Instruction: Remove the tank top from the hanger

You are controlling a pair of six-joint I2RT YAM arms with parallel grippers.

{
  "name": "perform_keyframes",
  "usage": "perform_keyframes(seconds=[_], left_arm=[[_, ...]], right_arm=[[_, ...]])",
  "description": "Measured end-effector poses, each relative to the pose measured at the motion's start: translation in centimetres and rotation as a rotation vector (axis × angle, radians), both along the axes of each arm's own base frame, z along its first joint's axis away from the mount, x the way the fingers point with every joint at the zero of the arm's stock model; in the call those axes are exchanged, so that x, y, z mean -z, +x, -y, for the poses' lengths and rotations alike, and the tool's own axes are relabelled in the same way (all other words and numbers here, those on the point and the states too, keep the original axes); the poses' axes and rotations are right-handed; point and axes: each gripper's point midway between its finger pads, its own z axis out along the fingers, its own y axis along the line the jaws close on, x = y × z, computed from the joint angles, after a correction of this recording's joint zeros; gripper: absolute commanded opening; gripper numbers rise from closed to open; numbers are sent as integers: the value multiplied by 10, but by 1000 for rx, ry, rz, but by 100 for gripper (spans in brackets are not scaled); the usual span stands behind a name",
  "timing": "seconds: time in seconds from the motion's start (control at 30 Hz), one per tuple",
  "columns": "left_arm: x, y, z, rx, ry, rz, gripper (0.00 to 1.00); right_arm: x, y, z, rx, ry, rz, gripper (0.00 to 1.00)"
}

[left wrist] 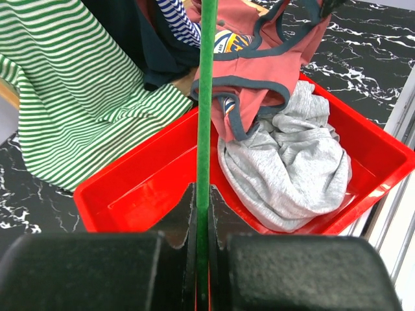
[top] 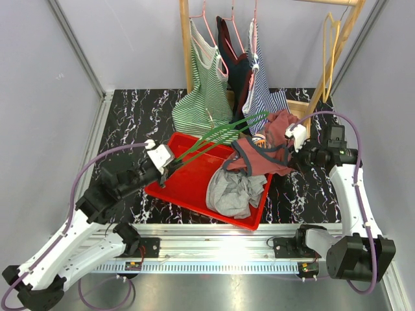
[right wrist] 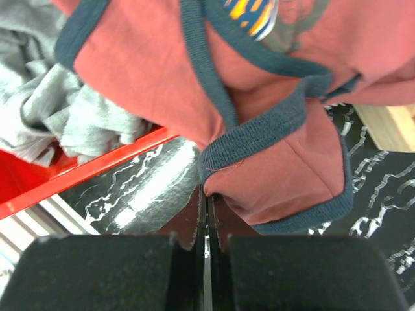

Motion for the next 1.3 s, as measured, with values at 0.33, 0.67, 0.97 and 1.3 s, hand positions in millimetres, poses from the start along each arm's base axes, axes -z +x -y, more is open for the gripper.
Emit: perform_keyframes(seconds=[0.33,0.67,0.97,1.3], left_arm=[[10,13,15,-16,-45,-73,0],[19,19,23,-13,-42,-120,0],[34,19,30,27,-1,-170,0],[22,19,41,85,-7,-178,0]], right_arm=[[6,-8,-4,-55,-1,-13,57],[-7,-24,-6,-105,-20,28,92],[-45,-42,-15,-228,-41,115,96],[-72,-56,-29,-299,10,149,97]])
